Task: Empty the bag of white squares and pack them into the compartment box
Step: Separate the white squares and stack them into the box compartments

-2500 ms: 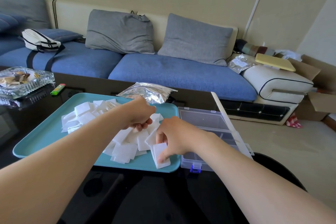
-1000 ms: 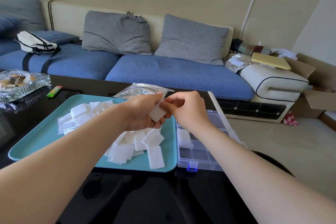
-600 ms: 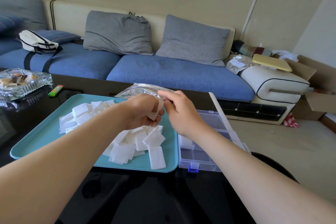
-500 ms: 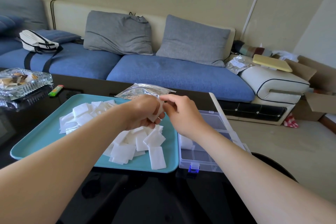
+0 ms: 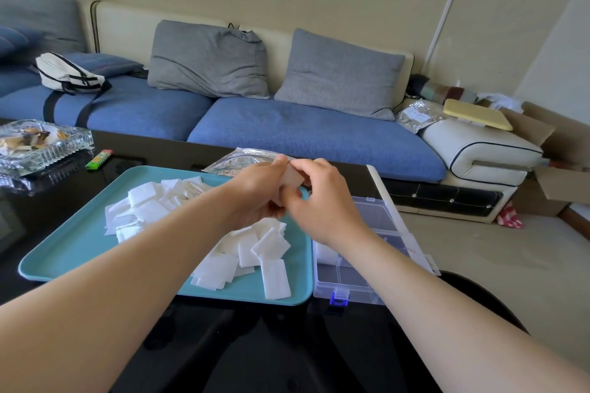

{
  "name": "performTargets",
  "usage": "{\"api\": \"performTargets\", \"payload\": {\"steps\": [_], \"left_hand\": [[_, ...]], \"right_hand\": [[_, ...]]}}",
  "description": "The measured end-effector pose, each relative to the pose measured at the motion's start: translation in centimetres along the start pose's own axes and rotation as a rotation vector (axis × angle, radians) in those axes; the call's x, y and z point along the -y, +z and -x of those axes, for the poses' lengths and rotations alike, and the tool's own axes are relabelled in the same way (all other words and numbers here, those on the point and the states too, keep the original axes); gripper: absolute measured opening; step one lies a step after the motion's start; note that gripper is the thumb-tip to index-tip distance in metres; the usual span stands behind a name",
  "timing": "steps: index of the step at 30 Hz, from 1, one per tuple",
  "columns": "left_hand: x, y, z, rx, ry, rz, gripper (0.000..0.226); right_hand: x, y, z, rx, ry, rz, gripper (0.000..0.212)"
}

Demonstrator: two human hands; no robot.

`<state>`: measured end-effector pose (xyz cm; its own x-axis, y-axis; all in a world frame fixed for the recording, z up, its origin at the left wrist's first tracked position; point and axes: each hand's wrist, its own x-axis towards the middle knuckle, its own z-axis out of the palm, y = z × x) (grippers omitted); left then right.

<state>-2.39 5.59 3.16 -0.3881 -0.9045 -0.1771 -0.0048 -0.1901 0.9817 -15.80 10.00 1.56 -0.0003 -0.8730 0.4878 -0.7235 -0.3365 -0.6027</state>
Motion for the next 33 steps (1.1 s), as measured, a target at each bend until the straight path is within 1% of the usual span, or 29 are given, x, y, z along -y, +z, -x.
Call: {"api": "performTargets", "payload": {"steps": [2,4,6,8,12,14,16,18,19,22,23,25,26,28,30,33], "left_hand": [[-0.1,0.3,-0.1,-0.054,-0.022,0.056,0.049],[-0.1,0.4,-0.1,-0.070,-0.033,0.066,0.048],[0.0,0.3,-0.2,-0.044,-0.026,0.041,0.050],[0.3,0.0,-0.1,0.026,-0.010,0.001,0.051],[0.0,-0.3,0.2,0.169,-0.001,0.032,0.034],[-0.1,-0.1,0.3,0.189,-0.007,0.018,0.033],[0.1,-0.1,0.1,0.182,-0.012,-0.014,0.031],[0.4,-0.1,0.0,0.174,-0.024,-0.046,0.030],[0.4,0.1,0.0,0.175,-0.024,-0.063,0.031],[0.3,0.7,0.5,0.202,-0.009,-0.138,0.052],[0.5,0.8,0.5,0.209,-0.005,-0.169,0.051],[0.8,0.9,0.3,0.227,-0.007,-0.236,0.033],[1.1,0.9,0.2,0.238,-0.007,-0.275,0.028],[1.5,0.8,0.0,0.241,0.016,-0.363,0.026],[1.6,1.2,0.2,0.219,0.086,-0.466,0.027],[1.7,2.0,0.6,0.194,0.150,-0.568,0.029]], "right_hand": [[0.4,0.4,0.3,0.055,0.008,0.081,0.042],[0.6,0.7,0.5,0.082,0.012,0.150,0.050],[0.5,0.5,0.5,0.086,0.008,0.204,0.050],[0.3,0.0,0.5,0.085,-0.005,0.264,0.046],[-0.1,-0.9,0.6,0.097,-0.021,0.306,0.055],[-0.1,-1.2,0.9,0.089,-0.040,0.329,0.056],[-0.3,-1.3,1.1,0.068,-0.087,0.397,0.057],[-0.5,-1.5,1.2,0.048,-0.113,0.409,0.058],[-0.6,-1.6,1.3,0.041,-0.109,0.391,0.056],[-0.7,-2.1,1.4,0.041,-0.059,0.287,0.048],[-0.6,-2.3,1.5,0.047,-0.052,0.238,0.046],[-0.9,-2.7,1.7,0.054,-0.055,0.163,0.046],[-1.1,-2.8,1.7,0.058,-0.038,0.142,0.045],[-1.7,-3.2,1.5,0.054,-0.002,0.112,0.031],[-2.1,-3.8,1.4,0.021,0.039,0.075,0.019],[-2.3,-5.0,1.5,-0.020,0.141,0.016,0.015]]}}
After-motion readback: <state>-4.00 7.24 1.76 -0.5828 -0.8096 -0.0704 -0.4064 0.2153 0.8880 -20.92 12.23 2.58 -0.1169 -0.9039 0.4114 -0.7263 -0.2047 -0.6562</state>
